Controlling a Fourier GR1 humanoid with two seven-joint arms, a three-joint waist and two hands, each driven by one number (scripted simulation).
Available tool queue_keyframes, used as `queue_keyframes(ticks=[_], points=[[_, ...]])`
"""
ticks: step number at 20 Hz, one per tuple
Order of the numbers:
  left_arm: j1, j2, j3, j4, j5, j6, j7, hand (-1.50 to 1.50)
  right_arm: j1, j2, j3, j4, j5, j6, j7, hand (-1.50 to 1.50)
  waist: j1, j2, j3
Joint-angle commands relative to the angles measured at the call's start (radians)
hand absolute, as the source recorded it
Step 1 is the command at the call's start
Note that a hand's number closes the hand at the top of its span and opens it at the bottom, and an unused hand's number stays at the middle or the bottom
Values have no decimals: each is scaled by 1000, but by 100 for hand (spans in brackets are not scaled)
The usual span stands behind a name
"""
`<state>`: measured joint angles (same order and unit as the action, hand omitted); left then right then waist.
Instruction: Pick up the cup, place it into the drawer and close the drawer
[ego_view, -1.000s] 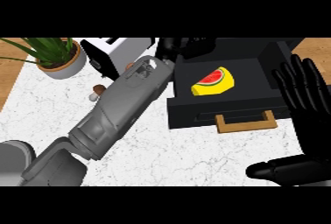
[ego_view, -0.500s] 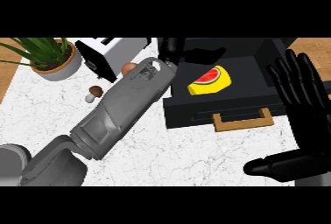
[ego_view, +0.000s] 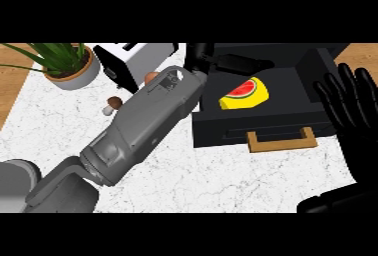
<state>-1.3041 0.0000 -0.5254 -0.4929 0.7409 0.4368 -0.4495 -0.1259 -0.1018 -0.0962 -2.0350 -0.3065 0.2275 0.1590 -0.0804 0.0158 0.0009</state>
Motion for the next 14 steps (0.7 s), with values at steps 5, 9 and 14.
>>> queue_keyframes(ticks=[5,9,14], points=[[118,7,68,-116,12,-22,-29,-150,78,-55,-48,-60,-72,70,13,150,76,-20,-1],[132,65,99,-236,41,-6,46,-150,99,-149,-46,-81,22,150,-5,150,99,-29,-1],[283,162,116,-425,42,56,89,-150,118,-176,-10,-96,110,174,5,150,112,-29,-1]])
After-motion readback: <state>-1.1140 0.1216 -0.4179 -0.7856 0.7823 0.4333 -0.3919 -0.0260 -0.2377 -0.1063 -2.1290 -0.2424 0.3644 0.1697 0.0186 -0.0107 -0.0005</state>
